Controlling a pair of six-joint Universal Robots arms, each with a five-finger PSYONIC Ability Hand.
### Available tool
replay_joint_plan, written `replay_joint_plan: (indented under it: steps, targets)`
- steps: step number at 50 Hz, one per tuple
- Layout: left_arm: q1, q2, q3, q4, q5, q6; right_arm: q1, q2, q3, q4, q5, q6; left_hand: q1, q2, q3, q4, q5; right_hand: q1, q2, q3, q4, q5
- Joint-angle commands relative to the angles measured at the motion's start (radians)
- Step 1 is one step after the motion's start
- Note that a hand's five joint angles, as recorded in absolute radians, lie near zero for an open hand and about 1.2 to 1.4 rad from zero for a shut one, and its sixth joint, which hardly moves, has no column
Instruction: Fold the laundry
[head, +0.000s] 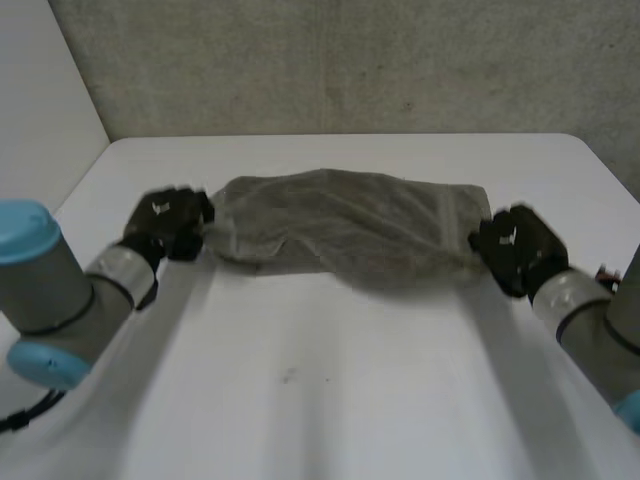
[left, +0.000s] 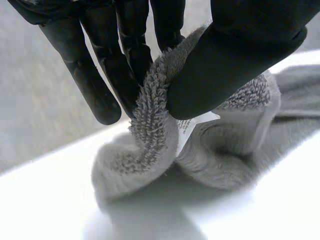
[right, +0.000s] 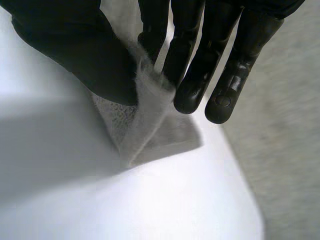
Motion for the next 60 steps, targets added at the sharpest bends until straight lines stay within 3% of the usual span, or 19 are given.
replay_joint_plan:
  steps: [1,2,4,5,7,8,10,20,22,25,27,28,30,33,44,60]
  targets:
    - [0.037,0.015,-0.101,-0.049,0.003,0.091,-0.04,0.006,0.037,0.0,-0.002,0.002,0.095,0.061,0.063,0.06,0.078,0.433,0.215,0.21,0.203,0.22]
    - [0.038,0.015,-0.102,-0.049,0.003,0.091,-0.04,0.006,0.037,0.0,-0.002,0.002,0.094,0.061,0.062,0.059,0.077,0.433,0.215,0.21,0.203,0.22]
    - [0.065,0.062,-0.123,-0.089,0.003,0.198,-0.048,0.004,0.037,0.0,-0.002,0.009,-0.244,-0.278,-0.276,-0.28,-0.261,0.433,0.215,0.21,0.203,0.22]
    - [0.065,0.062,-0.123,-0.089,0.003,0.199,-0.048,0.004,0.037,0.0,-0.002,0.009,-0.246,-0.28,-0.278,-0.282,-0.263,0.433,0.215,0.21,0.203,0.22]
    - [0.061,0.108,-0.138,-0.123,-0.003,0.29,-0.051,-0.006,0.037,-0.003,-0.002,0.013,-0.624,-0.657,-0.655,-0.659,-0.641,0.433,0.215,0.21,0.203,0.22]
    - [0.061,0.109,-0.138,-0.123,-0.003,0.291,-0.051,-0.006,0.037,-0.003,-0.002,0.013,-0.625,-0.659,-0.657,-0.66,-0.642,0.433,0.215,0.21,0.203,0.22]
    - [0.05,0.141,-0.155,-0.155,-0.002,0.338,-0.062,-0.017,0.04,-0.008,-0.002,0.022,-0.862,-0.895,-0.894,-0.897,-0.879,0.433,0.215,0.21,0.203,0.22]
    - [-0.071,0.291,-0.188,-0.229,-0.062,0.343,-0.097,-0.046,0.046,-0.005,0.001,0.162,-0.88,-0.914,-0.912,-0.916,-0.898,0.433,0.215,0.21,0.203,0.22]
    - [-0.146,0.293,-0.197,-0.229,-0.144,0.335,-0.108,-0.071,0.049,0.0,0.002,0.218,-0.872,-0.905,-0.904,-0.907,-0.889,0.433,0.215,0.21,0.203,0.22]
    - [-0.192,0.286,-0.195,-0.226,-0.198,0.334,-0.109,-0.078,0.049,0.001,0.002,0.245,-0.872,-0.905,-0.904,-0.907,-0.889,0.433,0.215,0.21,0.203,0.22]
    - [-0.263,0.273,-0.195,-0.218,-0.31,0.332,-0.108,-0.097,0.049,0.007,0.007,0.295,-0.872,-0.905,-0.904,-0.907,-0.889,0.433,0.215,0.21,0.203,0.22]
    - [-0.263,0.273,-0.195,-0.218,-0.31,0.332,-0.108,-0.097,0.049,0.007,0.007,0.295,-0.872,-0.905,-0.904,-0.907,-0.889,0.433,0.215,0.21,0.203,0.22]
    - [-0.309,0.212,-0.189,-0.195,-0.411,0.332,-0.109,-0.132,0.046,0.033,0.01,0.321,-0.866,-0.899,-0.898,-0.901,-0.883,0.433,0.215,0.21,0.203,0.22]
    - [-0.338,0.153,-0.183,-0.175,-0.471,0.332,-0.115,-0.164,0.041,0.053,0.011,0.328,-0.839,-0.873,-0.871,-0.875,-0.857,0.433,0.215,0.21,0.203,0.22]
    - [-0.335,0.082,-0.165,-0.135,-0.48,0.332,-0.221,-0.2,0.02,0.046,0.008,0.308,-0.763,-0.797,-0.795,-0.798,-0.78,0.433,0.215,0.21,0.203,0.22]
    - [-0.295,0.073,-0.163,-0.131,-0.453,0.335,-0.236,-0.106,0.002,0.02,0.054,0.183,-0.66,-0.694,-0.692,-0.696,-0.677,0.433,0.215,0.21,0.203,0.22]
